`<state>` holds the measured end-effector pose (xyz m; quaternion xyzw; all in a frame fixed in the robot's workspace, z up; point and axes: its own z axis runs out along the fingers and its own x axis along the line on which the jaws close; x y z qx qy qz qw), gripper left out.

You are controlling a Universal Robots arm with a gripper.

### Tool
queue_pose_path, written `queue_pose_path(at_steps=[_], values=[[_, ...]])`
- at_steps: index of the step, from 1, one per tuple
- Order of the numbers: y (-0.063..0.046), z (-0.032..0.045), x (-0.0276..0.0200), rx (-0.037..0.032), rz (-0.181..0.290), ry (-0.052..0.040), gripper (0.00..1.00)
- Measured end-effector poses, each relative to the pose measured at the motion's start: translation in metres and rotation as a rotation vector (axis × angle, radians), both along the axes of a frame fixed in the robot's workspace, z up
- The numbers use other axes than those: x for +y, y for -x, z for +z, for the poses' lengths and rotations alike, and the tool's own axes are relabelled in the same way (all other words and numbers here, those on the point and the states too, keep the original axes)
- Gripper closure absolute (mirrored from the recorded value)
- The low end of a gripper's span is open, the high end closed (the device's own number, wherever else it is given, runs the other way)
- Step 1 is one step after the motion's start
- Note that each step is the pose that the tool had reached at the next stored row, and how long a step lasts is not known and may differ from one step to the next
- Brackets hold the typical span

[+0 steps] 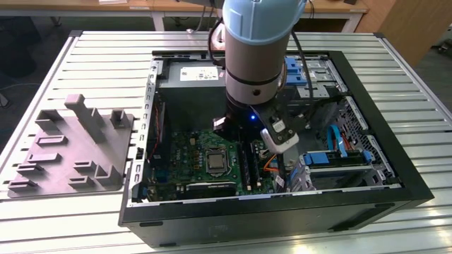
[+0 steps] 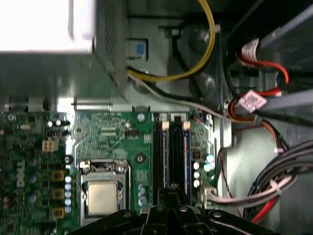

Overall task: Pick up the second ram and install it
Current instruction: 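Press down the second ram until it locks into place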

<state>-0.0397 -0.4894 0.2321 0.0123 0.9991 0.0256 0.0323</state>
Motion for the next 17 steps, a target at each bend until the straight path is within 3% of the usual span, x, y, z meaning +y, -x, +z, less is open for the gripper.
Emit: queue_pose_path(at_steps=[7,12,17], values=[[0.0,-0.0003,-0.0173,0.0,0.0,0.004,0.9],[0.0,-0.0008,-0.0264,0.0,0.0,0.007,0.9],[0.0,-0.0018,-0.0316,-0.0001,0.0,0.0076,0.9]])
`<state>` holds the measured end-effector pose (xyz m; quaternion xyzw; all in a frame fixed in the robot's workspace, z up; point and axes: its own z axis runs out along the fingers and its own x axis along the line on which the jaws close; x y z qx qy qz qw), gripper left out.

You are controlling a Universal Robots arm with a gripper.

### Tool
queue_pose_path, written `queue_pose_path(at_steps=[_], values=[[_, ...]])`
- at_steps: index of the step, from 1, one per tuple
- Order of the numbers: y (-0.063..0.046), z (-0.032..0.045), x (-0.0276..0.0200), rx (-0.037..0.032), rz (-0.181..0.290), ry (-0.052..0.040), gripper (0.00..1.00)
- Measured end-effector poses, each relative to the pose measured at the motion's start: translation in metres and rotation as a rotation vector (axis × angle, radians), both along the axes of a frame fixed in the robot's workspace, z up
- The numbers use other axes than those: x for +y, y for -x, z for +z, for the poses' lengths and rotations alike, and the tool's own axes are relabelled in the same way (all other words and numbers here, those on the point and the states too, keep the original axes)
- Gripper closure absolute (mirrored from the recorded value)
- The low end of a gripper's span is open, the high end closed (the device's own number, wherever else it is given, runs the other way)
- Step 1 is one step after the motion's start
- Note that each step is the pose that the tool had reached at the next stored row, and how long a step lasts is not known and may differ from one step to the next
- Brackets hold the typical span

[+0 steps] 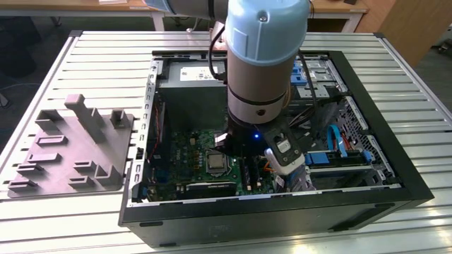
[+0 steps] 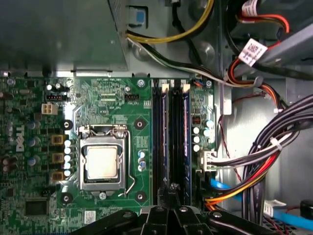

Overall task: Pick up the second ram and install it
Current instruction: 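Press down the second ram until it locks into place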

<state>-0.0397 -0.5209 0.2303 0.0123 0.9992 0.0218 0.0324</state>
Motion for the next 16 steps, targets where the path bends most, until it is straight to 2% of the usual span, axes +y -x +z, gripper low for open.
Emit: queue_pose_path(at_steps=[4,9,16], values=[[-0.0002,-0.0014,-0.0061,0.0,-0.001,0.0003,0.9],[-0.0003,-0.0017,-0.0062,0.0,-0.001,0.0003,0.9],[-0.001,-0.0067,-0.0063,0.0001,-0.001,0.0003,0.9]])
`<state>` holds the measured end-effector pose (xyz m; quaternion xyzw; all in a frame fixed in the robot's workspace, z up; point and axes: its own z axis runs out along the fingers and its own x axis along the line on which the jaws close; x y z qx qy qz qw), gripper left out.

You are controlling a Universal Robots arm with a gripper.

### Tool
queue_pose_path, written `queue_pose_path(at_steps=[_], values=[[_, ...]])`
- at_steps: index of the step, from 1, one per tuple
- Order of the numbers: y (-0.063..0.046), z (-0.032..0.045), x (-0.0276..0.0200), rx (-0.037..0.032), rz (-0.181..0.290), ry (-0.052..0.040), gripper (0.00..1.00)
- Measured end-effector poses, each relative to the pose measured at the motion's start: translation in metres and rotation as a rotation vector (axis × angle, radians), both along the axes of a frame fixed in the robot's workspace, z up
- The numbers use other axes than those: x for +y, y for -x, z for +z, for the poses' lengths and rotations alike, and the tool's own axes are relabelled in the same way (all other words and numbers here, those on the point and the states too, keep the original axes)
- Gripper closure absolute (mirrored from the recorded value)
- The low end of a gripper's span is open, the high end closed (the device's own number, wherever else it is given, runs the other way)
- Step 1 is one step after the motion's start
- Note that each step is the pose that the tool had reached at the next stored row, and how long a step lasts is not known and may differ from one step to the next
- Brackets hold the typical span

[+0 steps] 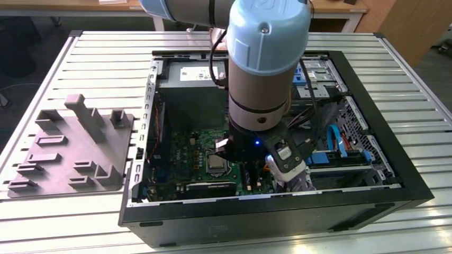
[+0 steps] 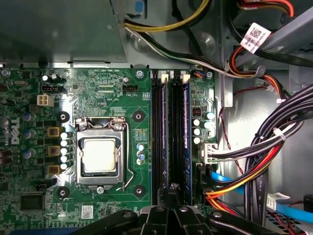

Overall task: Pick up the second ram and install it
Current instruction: 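Press down the second ram until it locks into place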

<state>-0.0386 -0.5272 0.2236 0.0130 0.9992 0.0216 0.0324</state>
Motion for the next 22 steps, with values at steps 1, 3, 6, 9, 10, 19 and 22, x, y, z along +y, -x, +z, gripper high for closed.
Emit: queue_pose_path(at_steps=[1,3,6,9,10,19,22], values=[[0.0,-0.0013,0.0,0.0,0.0,0.0,0.9],[0.0,-0.0025,-0.0001,0.0001,0.0,0.0005,0.9],[0.0,-0.0029,0.0,0.0,0.0,0.0001,0.9],[0.0,-0.0049,-0.0001,0.0002,0.0,0.0004,0.9],[0.0,-0.005,-0.0001,0.0001,0.0,0.0003,0.9],[0.0,-0.0063,-0.0002,0.0,0.0,0.0001,0.9],[0.0,-0.0063,-0.0002,0.0,0.0,0.0001,0.9]])
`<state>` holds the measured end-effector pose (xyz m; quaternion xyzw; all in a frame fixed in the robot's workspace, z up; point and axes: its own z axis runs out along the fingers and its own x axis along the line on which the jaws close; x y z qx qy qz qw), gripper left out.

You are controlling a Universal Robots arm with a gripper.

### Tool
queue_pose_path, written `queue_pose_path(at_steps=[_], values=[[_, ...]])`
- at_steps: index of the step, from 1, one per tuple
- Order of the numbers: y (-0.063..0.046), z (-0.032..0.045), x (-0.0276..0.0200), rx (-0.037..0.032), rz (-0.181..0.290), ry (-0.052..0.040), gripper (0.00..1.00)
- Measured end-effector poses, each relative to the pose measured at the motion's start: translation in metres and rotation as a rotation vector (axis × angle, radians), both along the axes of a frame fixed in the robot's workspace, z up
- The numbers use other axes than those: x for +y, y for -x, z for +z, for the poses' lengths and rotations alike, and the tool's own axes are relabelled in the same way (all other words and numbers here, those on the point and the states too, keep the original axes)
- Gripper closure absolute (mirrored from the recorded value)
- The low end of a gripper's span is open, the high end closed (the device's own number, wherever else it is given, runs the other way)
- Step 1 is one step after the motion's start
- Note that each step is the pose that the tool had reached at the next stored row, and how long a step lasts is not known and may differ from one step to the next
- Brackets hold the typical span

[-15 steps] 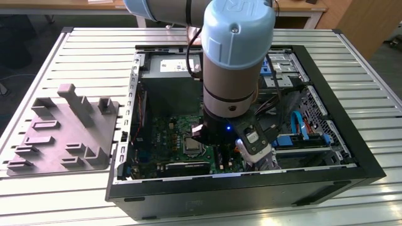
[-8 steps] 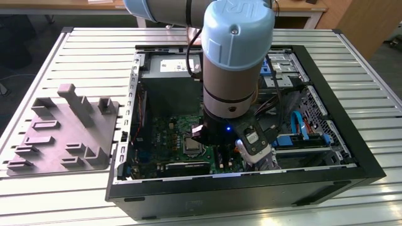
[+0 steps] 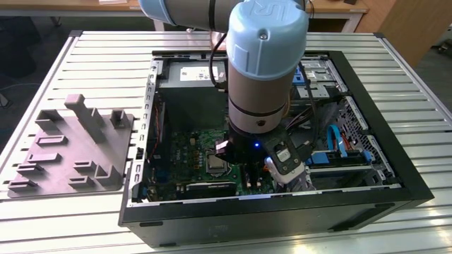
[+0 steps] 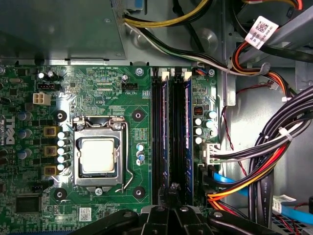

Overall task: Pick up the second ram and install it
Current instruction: 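Press down the second ram until it locks into place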

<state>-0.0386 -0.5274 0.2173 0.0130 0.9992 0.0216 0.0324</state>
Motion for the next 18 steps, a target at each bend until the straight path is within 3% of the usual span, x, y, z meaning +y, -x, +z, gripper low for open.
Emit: queue_pose_path(at_steps=[3,11,15,18], values=[[0.0,0.0038,0.0002,-0.0005,0.0,-0.0016,0.9],[0.0,0.0325,0.0,0.0001,0.0,0.0001,0.9],[0.0,0.0328,0.0001,-0.0001,0.0,-0.0009,0.9],[0.0,0.0323,0.0041,-0.0001,0.0,-0.0035,0.9]])
